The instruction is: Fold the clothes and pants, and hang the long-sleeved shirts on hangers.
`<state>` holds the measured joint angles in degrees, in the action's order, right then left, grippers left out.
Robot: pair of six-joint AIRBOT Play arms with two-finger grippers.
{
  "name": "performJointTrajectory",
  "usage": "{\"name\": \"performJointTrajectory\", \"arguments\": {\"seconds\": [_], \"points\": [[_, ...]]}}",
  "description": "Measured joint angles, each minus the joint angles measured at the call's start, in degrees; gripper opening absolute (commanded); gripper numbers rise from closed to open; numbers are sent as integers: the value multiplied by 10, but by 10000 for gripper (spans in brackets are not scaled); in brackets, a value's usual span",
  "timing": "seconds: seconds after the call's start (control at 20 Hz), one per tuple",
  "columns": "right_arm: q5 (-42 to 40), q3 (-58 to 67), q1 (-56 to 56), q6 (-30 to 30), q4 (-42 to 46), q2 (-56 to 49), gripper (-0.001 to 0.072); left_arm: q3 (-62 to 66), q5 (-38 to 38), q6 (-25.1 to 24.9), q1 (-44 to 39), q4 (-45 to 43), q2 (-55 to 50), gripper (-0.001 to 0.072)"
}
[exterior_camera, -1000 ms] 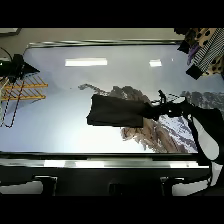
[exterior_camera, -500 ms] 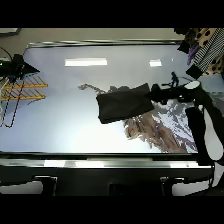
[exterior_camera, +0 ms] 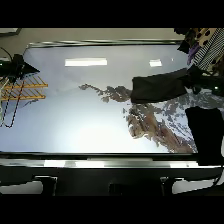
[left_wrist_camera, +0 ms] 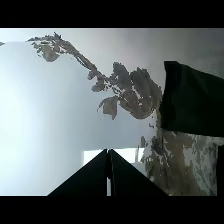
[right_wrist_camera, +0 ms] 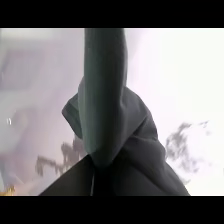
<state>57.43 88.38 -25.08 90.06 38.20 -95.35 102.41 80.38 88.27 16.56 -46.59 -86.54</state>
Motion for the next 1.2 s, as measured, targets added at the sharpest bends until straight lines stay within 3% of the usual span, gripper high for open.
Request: {"name": "performJointTrajectory", "arguments": {"seconds": [0.4, 0.6, 0.9, 1.2], "points": [[-8, 28, -144, 33, 2, 16, 29, 0, 0, -1, 0, 0, 0, 16], [13, 30, -190, 81, 36, 45, 28, 0, 0, -3, 0, 0, 0, 16], [68, 30, -213, 226, 191, 108, 28, 0, 16, -4, 0, 0, 0, 16], [170, 30, -216, 311, 333, 144, 28, 0, 21, -7, 0, 0, 0, 16]]}}
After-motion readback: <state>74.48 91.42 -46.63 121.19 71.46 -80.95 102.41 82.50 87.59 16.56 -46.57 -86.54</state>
